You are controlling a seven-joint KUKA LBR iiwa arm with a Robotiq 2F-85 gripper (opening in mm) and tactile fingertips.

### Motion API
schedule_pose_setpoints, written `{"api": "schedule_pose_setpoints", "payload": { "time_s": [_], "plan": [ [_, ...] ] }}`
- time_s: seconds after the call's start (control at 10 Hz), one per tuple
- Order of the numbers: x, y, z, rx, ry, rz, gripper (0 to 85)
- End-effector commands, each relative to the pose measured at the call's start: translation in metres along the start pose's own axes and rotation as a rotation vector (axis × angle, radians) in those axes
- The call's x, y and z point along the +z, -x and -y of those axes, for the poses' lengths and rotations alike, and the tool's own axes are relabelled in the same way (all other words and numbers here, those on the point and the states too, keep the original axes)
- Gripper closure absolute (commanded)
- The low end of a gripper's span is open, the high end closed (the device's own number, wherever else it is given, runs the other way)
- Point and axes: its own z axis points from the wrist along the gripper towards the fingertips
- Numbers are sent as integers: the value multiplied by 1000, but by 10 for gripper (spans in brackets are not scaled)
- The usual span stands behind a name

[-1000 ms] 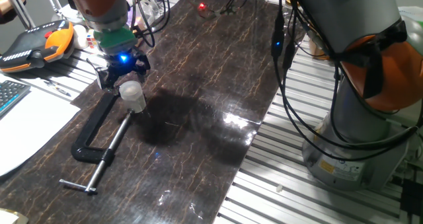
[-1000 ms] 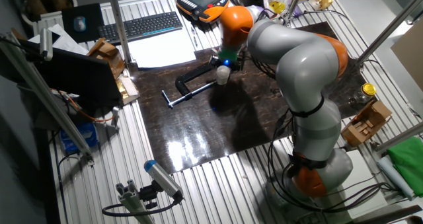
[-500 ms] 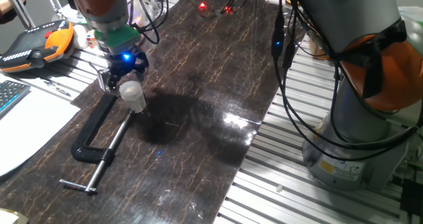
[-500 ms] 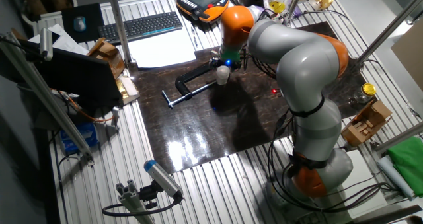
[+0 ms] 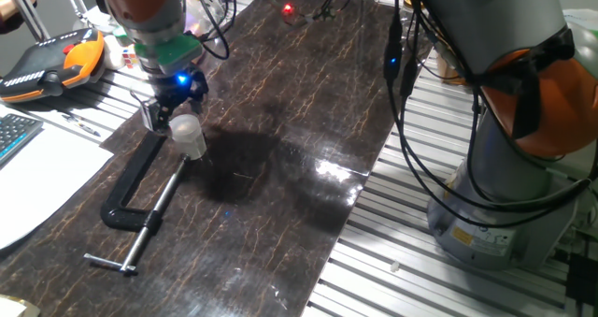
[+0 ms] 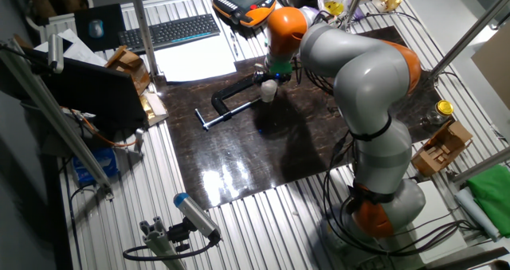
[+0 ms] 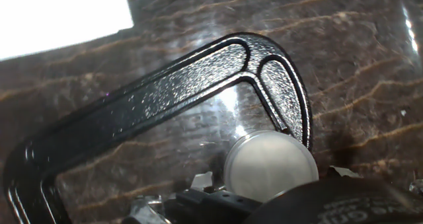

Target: Screw the lid onto the jar

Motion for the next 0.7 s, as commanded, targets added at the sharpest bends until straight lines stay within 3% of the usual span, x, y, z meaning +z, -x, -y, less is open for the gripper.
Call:
{"api": "schedule_pose_setpoints", "payload": {
  "time_s": [0.0, 0.6],
  "plan": [
    [0, 0, 0, -288, 19, -3, 0],
    [1, 0, 0, -293, 15, 0, 0]
  ]
}}
